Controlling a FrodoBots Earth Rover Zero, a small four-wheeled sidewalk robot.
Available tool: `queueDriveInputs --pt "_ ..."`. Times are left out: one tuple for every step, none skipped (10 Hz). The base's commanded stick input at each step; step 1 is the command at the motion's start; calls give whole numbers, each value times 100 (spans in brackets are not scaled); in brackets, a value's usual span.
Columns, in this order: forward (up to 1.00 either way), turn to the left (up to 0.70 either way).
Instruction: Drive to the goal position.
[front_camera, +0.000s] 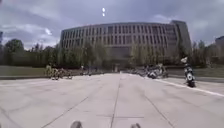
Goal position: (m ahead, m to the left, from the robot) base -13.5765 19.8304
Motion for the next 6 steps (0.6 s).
queueDriveInputs --pt "70 0" --pt "70 0" --pt "70 10" --pt "70 26" --pt "70 35" --pt "70 35"
